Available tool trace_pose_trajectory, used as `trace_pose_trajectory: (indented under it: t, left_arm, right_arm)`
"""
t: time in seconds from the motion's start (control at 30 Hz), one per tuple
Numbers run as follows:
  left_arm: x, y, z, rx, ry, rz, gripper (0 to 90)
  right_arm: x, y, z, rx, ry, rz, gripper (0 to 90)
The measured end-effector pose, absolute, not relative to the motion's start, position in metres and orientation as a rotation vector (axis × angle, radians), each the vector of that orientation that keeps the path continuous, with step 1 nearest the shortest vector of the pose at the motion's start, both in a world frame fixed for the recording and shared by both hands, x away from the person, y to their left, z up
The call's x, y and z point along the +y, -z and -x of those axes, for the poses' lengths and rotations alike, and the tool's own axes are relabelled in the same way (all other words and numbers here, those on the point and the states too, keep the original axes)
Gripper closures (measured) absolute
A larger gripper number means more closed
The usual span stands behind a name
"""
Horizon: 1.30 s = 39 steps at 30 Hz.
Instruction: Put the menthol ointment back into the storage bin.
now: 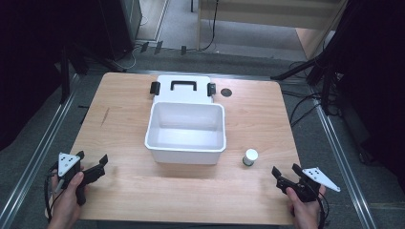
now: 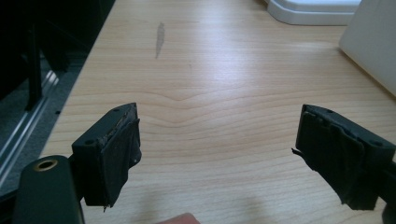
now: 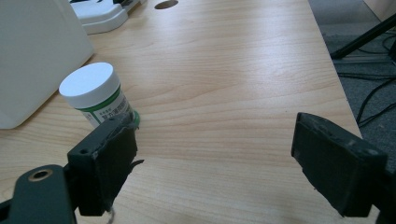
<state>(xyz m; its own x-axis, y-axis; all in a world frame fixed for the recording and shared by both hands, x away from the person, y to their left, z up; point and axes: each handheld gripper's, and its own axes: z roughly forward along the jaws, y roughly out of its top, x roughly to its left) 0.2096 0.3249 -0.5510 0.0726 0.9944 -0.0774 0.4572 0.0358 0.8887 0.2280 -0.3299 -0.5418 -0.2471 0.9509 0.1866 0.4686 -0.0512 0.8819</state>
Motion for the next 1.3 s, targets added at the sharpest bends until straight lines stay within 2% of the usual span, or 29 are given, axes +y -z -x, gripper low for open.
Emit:
trace_pose_trajectory:
  t: [0.5,0.63,0.93,1.3]
  left_arm:
    - [0.326,0.551,-0.207,1.493,-0.825,-1.527,14.6]
    - [0.326,0.551,-0.206,1.494,-0.787,-1.542,14.7]
    - [0.322,0.551,-0.204,1.485,-0.847,-1.544,14.6]
    - [0.325,0.551,-0.201,1.468,-0.836,-1.506,14.3]
  right_arm:
    - [-0.319,0.531,-0.227,1.929,-1.135,-1.464,15.2]
    - [-0.317,0.522,-0.229,1.993,-1.089,-1.457,19.4]
    - [-0.300,0.510,-0.246,2.210,-0.897,-1.473,21.4]
    - [-0.278,0.499,-0.266,2.418,-0.660,-1.435,22.0]
